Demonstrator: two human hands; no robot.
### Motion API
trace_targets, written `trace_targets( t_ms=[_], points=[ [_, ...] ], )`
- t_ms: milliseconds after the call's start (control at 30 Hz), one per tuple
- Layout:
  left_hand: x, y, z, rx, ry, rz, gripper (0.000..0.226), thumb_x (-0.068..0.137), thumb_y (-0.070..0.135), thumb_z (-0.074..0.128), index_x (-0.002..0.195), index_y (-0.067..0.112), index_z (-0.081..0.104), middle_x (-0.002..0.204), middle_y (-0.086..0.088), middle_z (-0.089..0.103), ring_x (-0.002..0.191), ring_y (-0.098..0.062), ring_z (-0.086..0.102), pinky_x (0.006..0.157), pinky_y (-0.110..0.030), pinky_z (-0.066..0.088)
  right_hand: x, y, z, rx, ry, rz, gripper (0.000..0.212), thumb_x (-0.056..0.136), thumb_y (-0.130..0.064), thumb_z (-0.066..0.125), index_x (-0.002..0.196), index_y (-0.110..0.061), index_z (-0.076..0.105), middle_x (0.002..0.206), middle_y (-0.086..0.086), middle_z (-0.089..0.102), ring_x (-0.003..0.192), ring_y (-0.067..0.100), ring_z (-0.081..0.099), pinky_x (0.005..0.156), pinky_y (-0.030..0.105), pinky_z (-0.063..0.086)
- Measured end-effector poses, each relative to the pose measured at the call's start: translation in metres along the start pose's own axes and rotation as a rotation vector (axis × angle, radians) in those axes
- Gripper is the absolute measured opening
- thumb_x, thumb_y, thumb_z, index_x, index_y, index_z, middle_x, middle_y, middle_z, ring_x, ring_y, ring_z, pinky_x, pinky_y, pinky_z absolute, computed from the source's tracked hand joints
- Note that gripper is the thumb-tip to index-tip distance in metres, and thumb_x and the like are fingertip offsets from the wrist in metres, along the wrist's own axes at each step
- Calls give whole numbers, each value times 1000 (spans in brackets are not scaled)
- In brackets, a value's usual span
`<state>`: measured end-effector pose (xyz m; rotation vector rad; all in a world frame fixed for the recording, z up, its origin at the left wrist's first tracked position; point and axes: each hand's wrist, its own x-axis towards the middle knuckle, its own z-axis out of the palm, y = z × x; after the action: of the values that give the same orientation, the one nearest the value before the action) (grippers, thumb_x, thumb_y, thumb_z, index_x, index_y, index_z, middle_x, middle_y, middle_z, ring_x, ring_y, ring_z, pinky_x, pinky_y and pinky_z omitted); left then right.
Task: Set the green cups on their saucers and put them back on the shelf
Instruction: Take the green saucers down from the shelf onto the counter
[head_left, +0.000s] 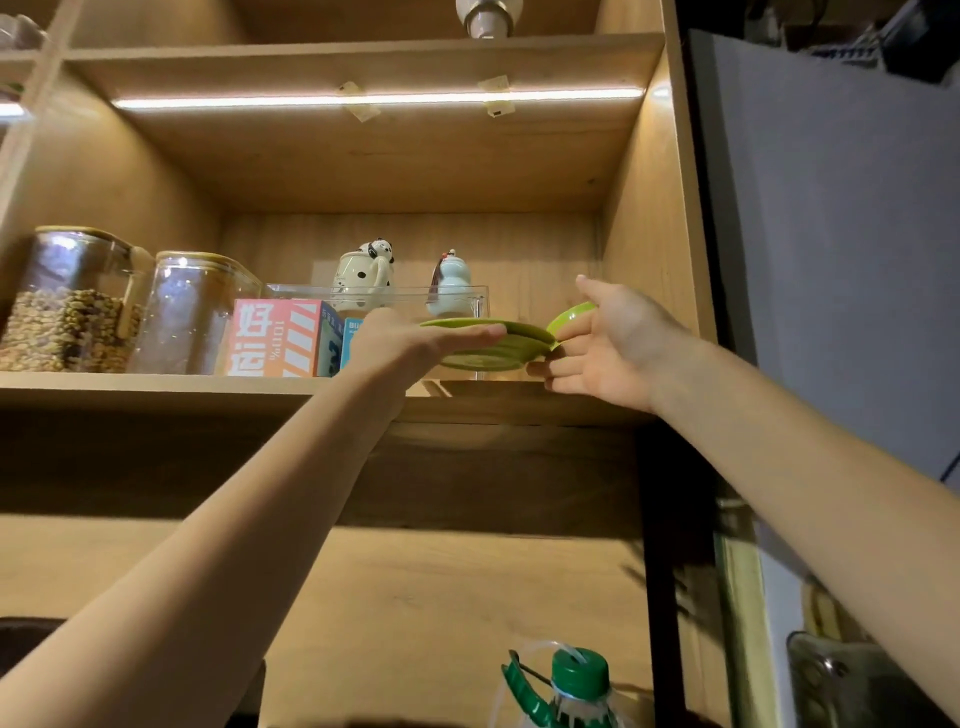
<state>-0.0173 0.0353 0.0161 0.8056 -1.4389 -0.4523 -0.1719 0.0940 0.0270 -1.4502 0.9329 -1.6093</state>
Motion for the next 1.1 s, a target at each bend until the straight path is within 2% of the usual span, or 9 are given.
trace_targets(
  t_ms=[133,267,367,467,533,633,767,867,1100],
  points=[
    [-31,3,-2,-9,18,33,61,50,48,82,88,4,63,85,-5,57,78,-12,53,68,-24,45,-27,1,-7,155,80,44,53,97,-21,35,139,9,24,144,27,38,126,40,46,106,49,35],
    [-78,-16,-7,-200,-57,-49,60,49,38,86,94,8,61,93,-9,59,82,-14,57,59,-21,55,-58,18,-15,223,71,126,49,95,-10,38,137,13,26,142,30,39,125,42,46,101,49,39],
    [-118,-40,-8,-137,-49,-56,62,43,46,82,90,11,63,90,-7,65,90,-17,61,87,-32,53,-79,43,-23,261,84,208,46,94,-6,40,135,14,31,135,30,47,119,41,52,94,46,45],
    [-158,-64,-5,-147,-31,-63,62,56,30,83,109,14,57,84,10,55,87,-9,54,74,-12,48,-96,83,-34,267,97,273,41,92,-4,43,130,12,39,121,29,57,96,36,63,65,39,57],
    [-185,-82,-4,-178,-90,-39,52,59,17,82,101,27,53,80,18,54,79,0,56,60,0,44,-109,112,-41,267,107,330,29,91,-2,44,117,11,49,101,26,62,77,33,67,50,35,58],
    [-223,-109,-4,-177,-150,-55,49,58,11,83,90,32,52,86,18,60,73,12,62,61,1,44,-135,153,-47,281,139,427,12,89,1,47,87,7,57,79,21,65,48,26,69,40,32,55],
    [-268,-152,-9,-70,-174,-154,126,36,48,87,142,12,28,127,7,57,111,1,55,98,-25,47,-171,205,-52,275,154,457,8,85,2,54,84,4,61,58,13,72,51,19,71,44,28,56],
    [-306,-180,-16,31,-209,-194,131,32,58,79,143,14,24,140,0,49,128,-7,44,107,-37,40,-196,242,-54,250,177,461,8,84,2,56,87,2,63,60,8,73,55,15,71,46,25,56],
    [-389,-242,-31,65,-300,-405,139,24,60,82,143,18,24,140,0,48,128,-10,45,109,-38,37,-253,328,-53,176,190,627,16,80,2,61,94,-2,66,61,3,74,57,12,70,52,22,58]
  ],
)
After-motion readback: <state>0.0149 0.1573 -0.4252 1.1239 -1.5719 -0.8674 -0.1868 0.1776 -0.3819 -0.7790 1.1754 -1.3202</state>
